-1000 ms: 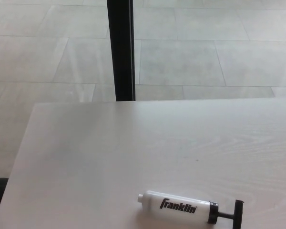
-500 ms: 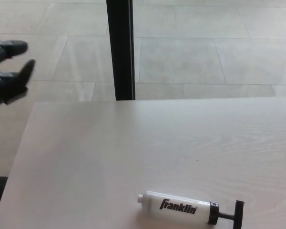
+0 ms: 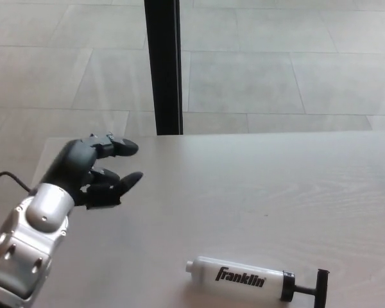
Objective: The robot uses its left hand to lift the air pump kept on the middle of the desk and use the right hand to pull out the handle
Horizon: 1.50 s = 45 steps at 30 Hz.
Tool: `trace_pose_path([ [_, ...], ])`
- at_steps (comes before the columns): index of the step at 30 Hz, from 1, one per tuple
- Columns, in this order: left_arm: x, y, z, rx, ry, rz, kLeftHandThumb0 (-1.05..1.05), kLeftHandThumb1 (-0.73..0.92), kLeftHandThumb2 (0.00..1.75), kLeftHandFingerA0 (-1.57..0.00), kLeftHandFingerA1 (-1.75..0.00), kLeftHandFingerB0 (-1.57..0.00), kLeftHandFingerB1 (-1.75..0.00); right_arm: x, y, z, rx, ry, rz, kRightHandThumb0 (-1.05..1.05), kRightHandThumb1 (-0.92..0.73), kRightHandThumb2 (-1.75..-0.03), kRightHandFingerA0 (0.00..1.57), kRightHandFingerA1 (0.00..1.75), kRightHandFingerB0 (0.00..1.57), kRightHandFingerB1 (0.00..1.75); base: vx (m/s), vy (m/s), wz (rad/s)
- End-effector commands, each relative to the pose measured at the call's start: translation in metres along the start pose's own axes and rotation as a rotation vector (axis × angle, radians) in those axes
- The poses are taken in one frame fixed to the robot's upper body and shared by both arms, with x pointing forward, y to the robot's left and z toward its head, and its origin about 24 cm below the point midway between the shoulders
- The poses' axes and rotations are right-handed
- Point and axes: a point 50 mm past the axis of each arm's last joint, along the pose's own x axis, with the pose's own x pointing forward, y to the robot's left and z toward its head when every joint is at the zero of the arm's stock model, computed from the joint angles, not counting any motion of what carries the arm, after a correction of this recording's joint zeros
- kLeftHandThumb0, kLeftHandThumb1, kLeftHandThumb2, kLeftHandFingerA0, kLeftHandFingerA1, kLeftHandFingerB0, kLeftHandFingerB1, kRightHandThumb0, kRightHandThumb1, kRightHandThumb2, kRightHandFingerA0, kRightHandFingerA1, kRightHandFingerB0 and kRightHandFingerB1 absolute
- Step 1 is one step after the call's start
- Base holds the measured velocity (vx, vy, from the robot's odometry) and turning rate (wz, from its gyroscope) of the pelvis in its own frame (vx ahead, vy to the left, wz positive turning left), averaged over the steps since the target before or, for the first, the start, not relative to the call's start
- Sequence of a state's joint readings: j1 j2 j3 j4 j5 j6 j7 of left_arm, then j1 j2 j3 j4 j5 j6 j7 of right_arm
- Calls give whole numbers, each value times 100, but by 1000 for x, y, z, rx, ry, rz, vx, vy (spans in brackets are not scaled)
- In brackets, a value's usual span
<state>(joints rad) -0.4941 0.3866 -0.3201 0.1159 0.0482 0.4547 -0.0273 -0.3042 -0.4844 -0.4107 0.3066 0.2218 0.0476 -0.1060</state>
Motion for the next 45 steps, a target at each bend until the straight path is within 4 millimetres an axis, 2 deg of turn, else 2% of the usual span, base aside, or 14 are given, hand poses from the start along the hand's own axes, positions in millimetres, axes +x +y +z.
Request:
trace_pose_path([
  [1, -3, -13, 1, 139, -16, -57, -68, 61, 65, -47, -60, -41, -49, 2, -2, 3, -5, -20, -6, -62, -80, -64, 52, 54, 36, 35, 0, 0, 0],
  [3, -3, -21, 6, 156, -21, -81, -59, 50, 96, -48, -68, -29, -54, 2, -1, 1, 2, -11, -13, -56, -80, -64, 55, 54, 39, 37, 0, 0, 0],
  [7, -1, -29, 13, 152, -30, -97, -70, 64, 62, -44, -59, -39, -47, 3, -2, 2, 4, -9, -14, -54, -64, -95, 49, 62, 33, 51, 0, 0, 0],
  [8, 0, -34, 19, 143, -58, -104, -68, 69, 61, -41, -58, -40, -47, 3, 0, 1, 19, -8, -3, -49, -80, -63, 54, 54, 37, 38, 0, 0, 0],
  [14, -3, -59, 43, 131, -129, -175, -78, 72, 62, -38, -64, -37, -48, 2, 10, -1, 51, -4, 1, -51, -76, -63, 51, 54, 37, 39, 0, 0, 0],
  [15, -5, -69, 48, 169, -159, -208, -75, 55, 101, -38, -69, -24, -53, 2, 12, -1, 35, -4, -2, -48, -78, -63, 52, 52, 37, 38, 0, 0, 0],
  [18, -10, -79, 51, 222, -187, -251, -69, 67, 64, -31, -66, -37, -52, 2, 15, -3, 43, -4, 11, -49, -79, -63, 54, 54, 35, 38, 0, 0, 0],
  [19, -13, -87, 53, 295, -209, -285, -63, 50, 101, -35, -69, -35, -61, 2, 16, -5, 46, -1, 15, -49, -79, -63, 55, 54, 35, 38, 0, 0, 0],
  [23, -18, -102, 52, 466, -202, -362, -58, 61, 72, -28, -62, -38, -51, 2, 19, -4, 39, -1, 15, -56, -66, -94, 51, 63, 33, 51, 0, 0, 0],
  [24, -19, -104, 51, 506, -206, -372, -61, 61, 69, -25, -61, -36, -51, 3, 19, -4, 42, -1, 11, -52, -81, -62, 58, 53, 38, 38, 0, 0, 0],
  [26, -21, -110, 45, 612, -203, -413, -68, 46, 94, -19, -60, -30, -58, 4, 17, -3, 41, -7, 10, -57, -65, -93, 52, 63, 34, 51, 0, 0, 0],
  [28, -23, -112, 41, 761, -198, -474, -75, 65, 59, -12, -56, -20, -40, 6, 16, -1, 44, -15, -4, -55, -81, -64, 57, 55, 39, 40, 0, 0, 0],
  [30, -27, -114, 37, 887, -177, -528, -89, 55, 93, 0, -25, -4, -31, 7, 16, 0, 66, -15, -11, -55, -81, -64, 59, 57, 41, 40, 0, 0, 0],
  [45, -34, -117, 28, 1159, -192, -504, -103, 64, 100, 0, -8, -15, -14, 14, 18, 9, 72, -29, -20, -57, -66, -96, 56, 66, 36, 52, 0, 0, 0],
])
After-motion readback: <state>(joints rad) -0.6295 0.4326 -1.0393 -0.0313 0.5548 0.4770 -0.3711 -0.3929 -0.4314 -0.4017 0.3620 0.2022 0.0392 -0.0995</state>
